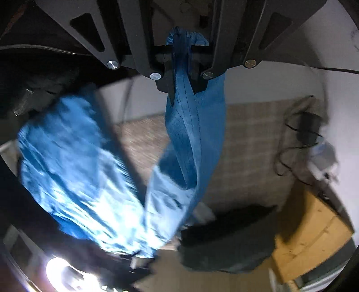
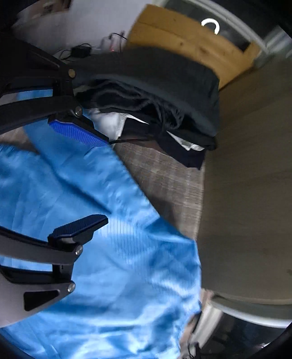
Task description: Fold clothes
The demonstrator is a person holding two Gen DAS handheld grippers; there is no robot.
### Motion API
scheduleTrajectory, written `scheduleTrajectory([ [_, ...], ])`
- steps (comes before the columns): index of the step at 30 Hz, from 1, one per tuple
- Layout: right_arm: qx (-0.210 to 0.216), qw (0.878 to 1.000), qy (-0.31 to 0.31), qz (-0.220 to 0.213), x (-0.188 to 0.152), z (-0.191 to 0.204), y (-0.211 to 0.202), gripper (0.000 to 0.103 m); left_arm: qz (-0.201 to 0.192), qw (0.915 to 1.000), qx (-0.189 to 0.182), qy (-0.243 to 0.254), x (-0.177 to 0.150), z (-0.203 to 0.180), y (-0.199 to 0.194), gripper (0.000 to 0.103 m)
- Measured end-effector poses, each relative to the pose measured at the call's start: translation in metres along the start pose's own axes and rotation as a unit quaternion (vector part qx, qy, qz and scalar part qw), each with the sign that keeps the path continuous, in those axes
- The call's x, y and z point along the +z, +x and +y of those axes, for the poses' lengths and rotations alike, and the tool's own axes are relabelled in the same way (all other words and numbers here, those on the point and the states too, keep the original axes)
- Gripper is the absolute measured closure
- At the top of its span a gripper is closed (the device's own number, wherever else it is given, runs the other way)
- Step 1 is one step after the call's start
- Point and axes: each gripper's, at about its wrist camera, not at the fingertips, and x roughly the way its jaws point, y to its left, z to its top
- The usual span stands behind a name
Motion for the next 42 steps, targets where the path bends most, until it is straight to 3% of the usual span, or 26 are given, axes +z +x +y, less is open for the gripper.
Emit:
scheduleTrajectory([
  [10, -0.093, 0.991, -0.011, 0.095, 0.014, 0.015, 0.057, 0.041, 0.001, 0.9945, -0.104, -0.011, -0.024, -0.044, 0.022, 0.097],
  [16, -0.108, 0.988, -0.022, 0.11, 0.015, 0.014, 0.072, 0.041, -0.006, 0.9949, -0.101, -0.01, -0.032, -0.055, 0.019, 0.097],
  [17, -0.108, 0.988, -0.027, 0.107, 0.013, 0.012, 0.072, 0.046, -0.007, 0.9954, -0.095, -0.013, -0.032, -0.053, 0.018, 0.097],
  [18, -0.106, 0.989, -0.031, 0.102, 0.012, 0.01, 0.07, 0.068, -0.009, 0.996, -0.087, -0.019, -0.032, -0.051, 0.016, 0.097],
  [20, -0.083, 0.992, -0.036, 0.092, 0.009, 0.002, 0.062, 0.095, -0.015, 0.9969, -0.069, -0.035, -0.031, -0.045, 0.011, 0.097],
  [27, -0.02, 0.997, -0.073, 0.028, 0.004, -0.028, 0.007, 0.099, -0.06, 0.9963, 0.023, -0.056, -0.018, -0.066, -0.03, 0.097],
  [30, 0.006, 0.997, -0.081, 0.006, 0.007, -0.043, -0.022, 0.099, -0.07, 0.9941, 0.064, -0.053, -0.006, -0.096, -0.045, 0.097],
  [34, 0.033, 0.995, -0.091, -0.02, 0.011, -0.069, -0.057, 0.1, -0.078, 0.9922, 0.089, -0.04, 0.003, -0.159, -0.054, 0.097],
  [38, 0.037, 0.994, -0.097, -0.03, 0.004, -0.116, -0.079, 0.1, -0.053, 0.9964, 0.065, -0.01, 0.006, -0.236, -0.023, 0.097],
  [42, 0.021, 0.995, -0.099, -0.004, -0.004, -0.153, -0.063, 0.1, -0.01, 0.9999, -0.004, 0.004, 0.003, -0.298, 0.033, 0.097],
])
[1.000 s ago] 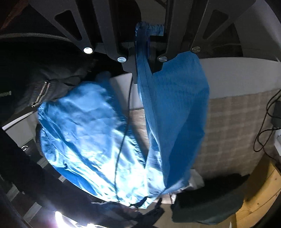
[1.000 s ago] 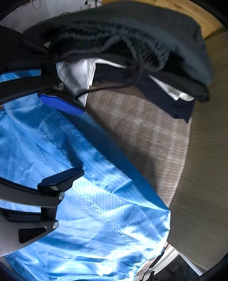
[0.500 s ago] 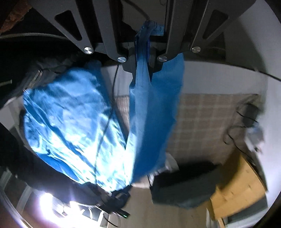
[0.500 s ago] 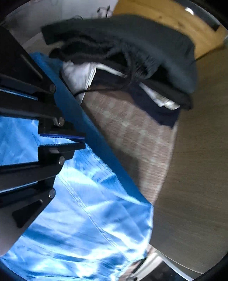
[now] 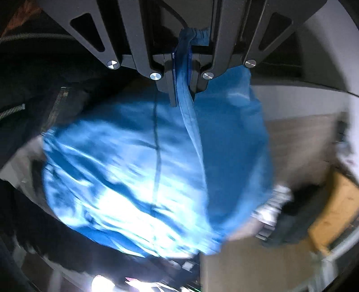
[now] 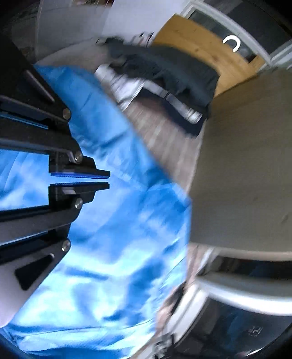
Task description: Fold clothes
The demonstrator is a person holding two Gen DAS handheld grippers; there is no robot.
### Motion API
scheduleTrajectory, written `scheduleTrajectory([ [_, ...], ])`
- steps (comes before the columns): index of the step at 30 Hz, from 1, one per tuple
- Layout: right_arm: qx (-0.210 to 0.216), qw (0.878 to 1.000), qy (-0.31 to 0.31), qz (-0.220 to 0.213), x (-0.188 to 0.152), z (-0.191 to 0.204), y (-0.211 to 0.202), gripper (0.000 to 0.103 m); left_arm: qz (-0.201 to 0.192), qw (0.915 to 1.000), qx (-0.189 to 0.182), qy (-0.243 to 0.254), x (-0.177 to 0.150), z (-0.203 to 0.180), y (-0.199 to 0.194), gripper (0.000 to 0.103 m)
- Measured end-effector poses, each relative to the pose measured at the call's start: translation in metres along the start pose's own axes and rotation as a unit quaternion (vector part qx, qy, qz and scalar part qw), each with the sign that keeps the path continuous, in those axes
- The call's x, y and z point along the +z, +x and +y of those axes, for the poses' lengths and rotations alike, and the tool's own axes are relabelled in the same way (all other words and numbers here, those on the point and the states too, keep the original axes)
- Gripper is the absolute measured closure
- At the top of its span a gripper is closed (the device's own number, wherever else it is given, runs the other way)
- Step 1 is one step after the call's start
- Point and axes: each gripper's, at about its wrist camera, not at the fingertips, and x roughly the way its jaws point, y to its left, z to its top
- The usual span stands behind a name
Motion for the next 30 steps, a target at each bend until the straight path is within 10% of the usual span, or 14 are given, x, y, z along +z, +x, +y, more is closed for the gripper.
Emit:
scheduleTrajectory([
  [2, 0.046, 0.999, 0.019, 0.023, -0.009, -0.013, 0.007, 0.096, 0.028, 0.9995, -0.009, 0.009, -0.002, -0.021, 0.029, 0.097],
  [6, 0.034, 0.999, 0.008, 0.017, -0.018, -0.01, 0.019, 0.047, 0.055, 0.9984, -0.014, -0.007, -0.003, -0.032, 0.066, 0.097],
  [18, 0.028, 1.0, 0.003, 0.014, 0.012, 0.001, 0.1, 0.046, 0.06, 0.9963, -0.052, -0.033, -0.018, -0.049, 0.067, 0.097],
  [20, 0.035, 0.999, 0.005, -0.007, 0.011, -0.001, 0.101, 0.055, 0.064, 0.9961, -0.05, -0.034, -0.021, -0.049, 0.069, 0.097],
  [21, 0.044, 0.999, 0.008, -0.012, 0.011, -0.003, 0.1, 0.094, 0.065, 0.9961, -0.051, -0.033, -0.021, -0.049, 0.069, 0.097],
  [22, 0.053, 0.998, 0.011, -0.014, 0.011, -0.004, 0.098, 0.102, 0.064, 0.9959, -0.054, -0.031, -0.021, -0.049, 0.069, 0.097],
  [30, 0.029, 0.999, -0.006, -0.028, 0.015, -0.028, 0.064, 0.101, 0.074, 0.9889, -0.128, -0.007, -0.031, -0.069, 0.075, 0.097],
])
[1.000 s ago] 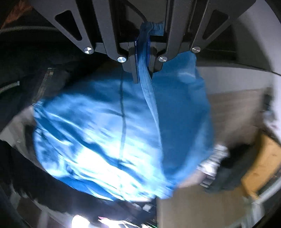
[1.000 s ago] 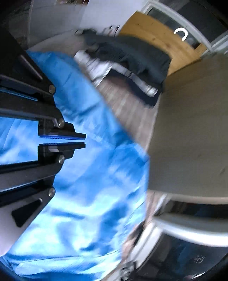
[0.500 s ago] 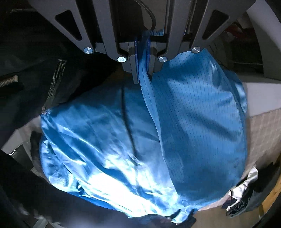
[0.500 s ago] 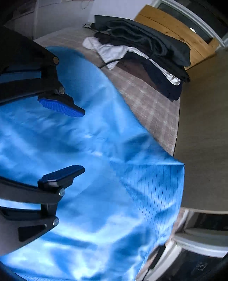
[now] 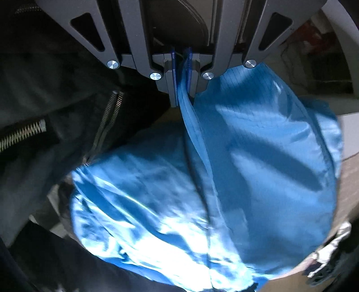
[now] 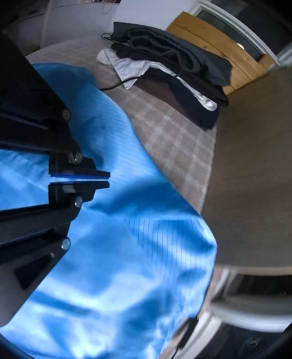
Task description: Fold clothes
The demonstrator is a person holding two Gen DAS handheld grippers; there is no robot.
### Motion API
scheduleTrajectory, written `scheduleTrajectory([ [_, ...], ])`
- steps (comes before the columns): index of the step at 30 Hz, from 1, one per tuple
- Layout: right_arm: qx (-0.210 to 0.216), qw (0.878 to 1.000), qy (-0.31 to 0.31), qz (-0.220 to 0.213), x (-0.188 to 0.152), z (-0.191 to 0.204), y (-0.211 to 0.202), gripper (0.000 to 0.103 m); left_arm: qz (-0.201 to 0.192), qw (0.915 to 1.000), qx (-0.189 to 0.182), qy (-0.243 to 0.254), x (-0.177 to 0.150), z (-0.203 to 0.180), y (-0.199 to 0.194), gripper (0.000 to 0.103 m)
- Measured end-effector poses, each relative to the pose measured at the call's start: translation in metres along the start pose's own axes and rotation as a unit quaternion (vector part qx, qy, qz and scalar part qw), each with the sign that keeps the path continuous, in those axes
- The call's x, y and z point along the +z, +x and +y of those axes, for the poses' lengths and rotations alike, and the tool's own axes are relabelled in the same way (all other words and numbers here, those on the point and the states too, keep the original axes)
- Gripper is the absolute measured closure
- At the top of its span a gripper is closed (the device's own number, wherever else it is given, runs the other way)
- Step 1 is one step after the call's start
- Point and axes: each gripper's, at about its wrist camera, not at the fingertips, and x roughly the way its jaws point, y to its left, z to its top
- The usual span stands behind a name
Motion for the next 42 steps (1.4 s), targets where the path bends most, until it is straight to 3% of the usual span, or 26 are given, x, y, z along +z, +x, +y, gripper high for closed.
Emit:
scheduleTrajectory([
  [1, -0.008, 1.0, 0.006, -0.006, 0.001, -0.007, -0.007, 0.098, 0.006, 1.0, -0.007, 0.004, -0.001, -0.003, 0.004, 0.097],
  [2, -0.016, 1.0, 0.012, -0.012, 0.002, -0.014, -0.013, 0.081, 0.012, 0.9999, -0.009, 0.007, -0.002, -0.005, 0.008, 0.097],
  [3, -0.012, 1.0, 0.022, -0.011, 0.004, -0.021, -0.015, 0.052, 0.015, 0.9998, -0.012, 0.008, -0.002, -0.006, 0.011, 0.097],
  [4, -0.011, 0.999, 0.029, -0.012, 0.006, -0.025, -0.014, 0.042, 0.019, 0.9997, -0.016, 0.008, -0.003, -0.007, 0.013, 0.097],
  [5, -0.011, 0.999, 0.034, -0.013, 0.007, -0.029, -0.012, 0.039, 0.02, 0.9996, -0.018, 0.008, -0.003, -0.007, 0.014, 0.097],
  [9, -0.034, 0.999, 0.001, -0.009, 0.009, -0.02, 0.009, 0.039, 0.022, 0.9996, -0.017, 0.009, 0.0, -0.009, 0.012, 0.097],
  [11, -0.024, 1.0, -0.004, -0.007, 0.012, -0.013, 0.031, 0.039, 0.025, 0.9996, -0.01, 0.008, 0.0, -0.009, 0.013, 0.097],
  [12, -0.017, 1.0, -0.005, -0.011, 0.011, -0.011, 0.035, 0.052, 0.026, 0.9996, -0.005, 0.007, 0.0, -0.01, 0.013, 0.097],
  [13, -0.014, 1.0, -0.007, -0.008, 0.01, -0.01, 0.037, 0.072, 0.027, 0.9996, 0.001, 0.006, 0.001, -0.01, 0.013, 0.097],
  [14, -0.012, 1.0, -0.009, -0.004, 0.009, -0.008, 0.038, 0.1, 0.028, 0.9996, 0.008, 0.003, 0.0, -0.011, 0.013, 0.097],
  [15, -0.01, 1.0, -0.012, 0.0, 0.008, -0.006, 0.04, 0.101, 0.031, 0.9994, 0.012, -0.003, 0.0, -0.01, 0.013, 0.09],
  [17, -0.046, 0.998, -0.041, -0.004, 0.007, -0.002, 0.033, 0.101, 0.036, 0.9988, 0.028, -0.02, -0.005, -0.004, 0.01, 0.073],
  [18, -0.077, 0.995, -0.054, -0.01, 0.008, -0.002, 0.027, 0.101, 0.037, 0.9982, 0.038, -0.028, -0.007, -0.002, 0.007, 0.064],
  [22, -0.16, 0.984, -0.083, 0.002, 0.005, 0.0, 0.007, 0.099, 0.015, 0.9951, 0.068, -0.07, -0.024, 0.023, -0.01, 0.05],
  [23, -0.176, 0.98, -0.093, 0.006, 0.004, 0.003, 0.003, 0.089, 0.007, 0.9932, 0.078, -0.085, -0.029, 0.033, -0.014, 0.049],
  [24, -0.192, 0.976, -0.103, 0.01, 0.002, 0.007, -0.002, 0.07, 0.0, 0.991, 0.089, -0.1, -0.034, 0.043, -0.018, 0.049],
  [25, -0.208, 0.972, -0.113, 0.014, 0.001, 0.01, -0.006, 0.059, -0.01, 0.9886, 0.096, -0.116, -0.037, 0.054, -0.02, 0.049],
  [26, -0.217, 0.968, -0.128, 0.001, -0.001, 0.02, -0.016, 0.041, -0.017, 0.9864, 0.097, -0.131, -0.04, 0.065, -0.018, 0.049],
  [27, -0.22, 0.965, -0.14, -0.015, -0.004, 0.031, -0.025, 0.039, -0.021, 0.9843, 0.095, -0.147, -0.042, 0.077, -0.015, 0.049],
  [29, -0.192, 0.968, -0.16, -0.03, -0.012, 0.055, -0.039, 0.039, -0.027, 0.9793, 0.091, -0.178, -0.045, 0.1, -0.009, 0.049],
  [32, -0.121, 0.969, -0.215, -0.018, -0.036, 0.102, -0.047, 0.039, -0.041, 0.9705, 0.092, -0.219, -0.059, 0.126, -0.01, 0.049],
  [34, -0.097, 0.96, -0.263, -0.006, -0.06, 0.136, -0.043, 0.039, -0.053, 0.9619, 0.102, -0.248, -0.072, 0.136, -0.021, 0.049],
  [36, -0.068, 0.95, -0.304, 0.011, -0.085, 0.165, -0.037, 0.039, -0.079, 0.957, 0.087, -0.265, -0.08, 0.137, -0.03, 0.049],
  [38, -0.014, 0.945, -0.324, 0.04, -0.111, 0.189, -0.029, 0.039, -0.093, 0.9575, 0.067, -0.265, -0.08, 0.133, -0.029, 0.048],
  [40, 0.045, 0.943, -0.319, 0.087, -0.134, 0.206, -0.019, 0.039, -0.082, 0.9659, 0.066, -0.237, -0.064, 0.127, -0.012, 0.048],
  [42, 0.072, 0.94, -0.312, 0.118, -0.152, 0.225, -0.008, 0.039, -0.075, 0.9732, 0.06, -0.209, -0.046, 0.12, 0.008, 0.048],
])
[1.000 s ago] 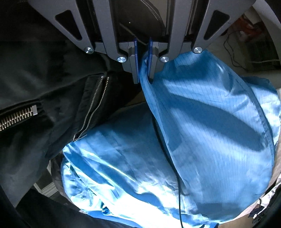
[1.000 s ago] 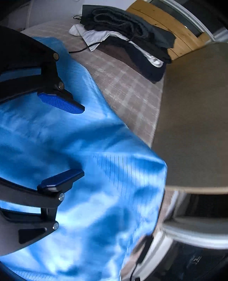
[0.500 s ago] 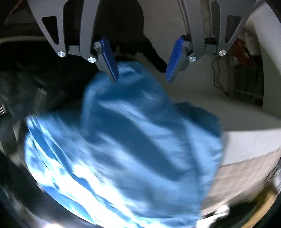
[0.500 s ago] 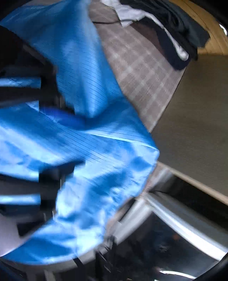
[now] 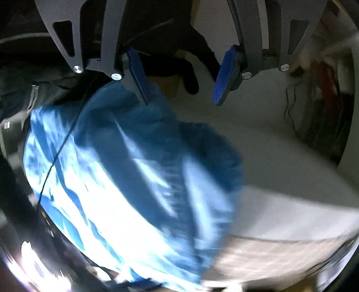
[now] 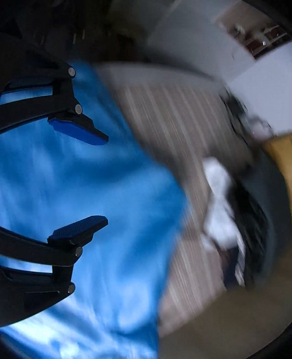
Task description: Fold clothes
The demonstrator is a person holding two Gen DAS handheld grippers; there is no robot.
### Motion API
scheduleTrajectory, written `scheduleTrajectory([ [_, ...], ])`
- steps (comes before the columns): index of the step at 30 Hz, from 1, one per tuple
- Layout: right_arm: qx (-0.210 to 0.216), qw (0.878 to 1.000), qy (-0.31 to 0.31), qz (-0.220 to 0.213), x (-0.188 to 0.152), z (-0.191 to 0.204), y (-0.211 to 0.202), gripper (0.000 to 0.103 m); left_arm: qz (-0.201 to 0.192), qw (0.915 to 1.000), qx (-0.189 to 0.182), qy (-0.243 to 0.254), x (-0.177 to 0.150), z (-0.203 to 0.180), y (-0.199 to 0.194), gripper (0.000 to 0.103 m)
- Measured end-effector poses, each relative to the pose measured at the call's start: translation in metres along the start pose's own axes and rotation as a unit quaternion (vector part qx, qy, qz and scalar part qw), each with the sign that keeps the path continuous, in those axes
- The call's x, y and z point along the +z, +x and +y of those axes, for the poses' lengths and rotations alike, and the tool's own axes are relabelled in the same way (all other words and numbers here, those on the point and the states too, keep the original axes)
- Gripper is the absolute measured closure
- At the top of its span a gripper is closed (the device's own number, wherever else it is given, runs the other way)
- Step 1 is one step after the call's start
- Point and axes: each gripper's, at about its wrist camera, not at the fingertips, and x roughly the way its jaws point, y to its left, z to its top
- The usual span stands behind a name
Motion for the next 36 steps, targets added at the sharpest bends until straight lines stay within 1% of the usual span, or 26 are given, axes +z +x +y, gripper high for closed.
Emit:
scheduleTrajectory([
  [2, 0.007, 1.0, 0.001, 0.007, 0.0, 0.019, 0.012, 0.039, 0.006, 0.9998, -0.017, 0.006, 0.007, -0.005, 0.018, 0.048],
  [5, 0.004, 1.0, 0.008, 0.02, 0.007, 0.037, 0.03, 0.039, 0.009, 0.999, -0.044, 0.006, 0.014, -0.008, 0.036, 0.048],
  [6, 0.009, 1.0, 0.011, 0.024, 0.008, 0.041, 0.034, 0.039, 0.009, 0.9988, -0.047, 0.007, 0.014, -0.008, 0.041, 0.048],
  [8, 0.002, 0.999, 0.009, 0.036, 0.009, 0.051, 0.044, 0.039, 0.011, 0.9984, -0.055, 0.004, 0.013, -0.009, 0.048, 0.051],
  [9, -0.009, 0.999, 0.005, 0.042, 0.009, 0.055, 0.048, 0.039, 0.008, 0.9978, -0.066, 0.0, 0.013, -0.009, 0.049, 0.06],
  [10, -0.017, 0.999, 0.001, 0.051, 0.009, 0.058, 0.053, 0.039, 0.001, 0.9969, -0.079, -0.002, 0.012, -0.008, 0.048, 0.075],
  [11, -0.025, 0.998, -0.004, 0.06, 0.009, 0.061, 0.058, 0.039, -0.005, 0.9963, -0.086, -0.002, 0.011, -0.008, 0.046, 0.081],
  [13, -0.029, 0.997, 0.0, 0.067, 0.008, 0.062, 0.062, 0.039, -0.009, 0.9961, -0.087, 0.001, 0.009, -0.008, 0.04, 0.094],
  [14, -0.03, 0.997, 0.002, 0.07, 0.008, 0.062, 0.064, 0.039, -0.01, 0.9958, -0.091, 0.001, 0.007, -0.007, 0.035, 0.095],
  [16, -0.027, 0.997, 0.008, 0.069, 0.007, 0.061, 0.066, 0.04, -0.016, 0.9957, -0.091, 0.0, 0.009, 0.001, 0.025, 0.095],
  [17, -0.025, 0.997, 0.008, 0.069, 0.007, 0.062, 0.067, 0.045, -0.022, 0.996, -0.087, -0.002, 0.011, 0.009, 0.018, 0.095],
  [18, -0.024, 0.997, 0.006, 0.071, 0.007, 0.064, 0.068, 0.058, -0.025, 0.9964, -0.081, -0.006, 0.009, 0.013, 0.016, 0.095],
  [19, -0.024, 0.997, 0.003, 0.072, 0.007, 0.066, 0.069, 0.066, -0.025, 0.9967, -0.077, -0.011, 0.008, 0.017, 0.017, 0.095],
  [20, -0.023, 0.997, -0.001, 0.069, 0.007, 0.068, 0.069, 0.081, -0.026, 0.997, -0.071, -0.015, 0.008, 0.021, 0.014, 0.095],
  [21, -0.017, 0.998, 0.001, 0.067, 0.008, 0.07, 0.069, 0.093, -0.027, 0.9974, -0.065, -0.016, 0.007, 0.025, 0.012, 0.095],
  [22, -0.009, 0.998, 0.004, 0.067, 0.008, 0.071, 0.069, 0.094, -0.03, 0.9977, -0.06, -0.014, 0.006, 0.028, 0.009, 0.095],
  [26, -0.014, 0.998, 0.019, 0.051, 0.013, 0.072, 0.068, 0.094, -0.033, 0.9988, -0.034, -0.01, 0.001, 0.039, 0.003, 0.095],
  [29, 0.011, 0.999, 0.031, 0.016, 0.016, 0.077, 0.055, 0.098, -0.056, 0.9979, -0.028, -0.017, 0.0, 0.037, -0.017, 0.095],
  [32, 0.013, 0.999, 0.042, -0.021, 0.021, 0.074, 0.039, 0.098, -0.074, 0.9971, -0.004, -0.019, 0.001, 0.039, -0.023, 0.094],
  [33, 0.012, 0.998, 0.049, -0.03, 0.022, 0.069, 0.037, 0.098, -0.079, 0.9967, 0.005, -0.019, 0.002, 0.04, -0.025, 0.09],
  [34, 0.006, 0.998, 0.05, -0.024, 0.022, 0.066, 0.04, 0.098, -0.073, 0.9969, 0.018, -0.025, 0.003, 0.044, -0.021, 0.074],
  [35, 0.0, 0.999, 0.051, -0.015, 0.021, 0.063, 0.044, 0.097, -0.055, 0.9972, 0.034, -0.037, 0.005, 0.052, -0.011, 0.068],
  [36, -0.006, 0.999, 0.051, -0.006, 0.02, 0.061, 0.048, 0.095, -0.042, 0.9971, 0.045, -0.043, 0.006, 0.056, -0.006, 0.065],
])
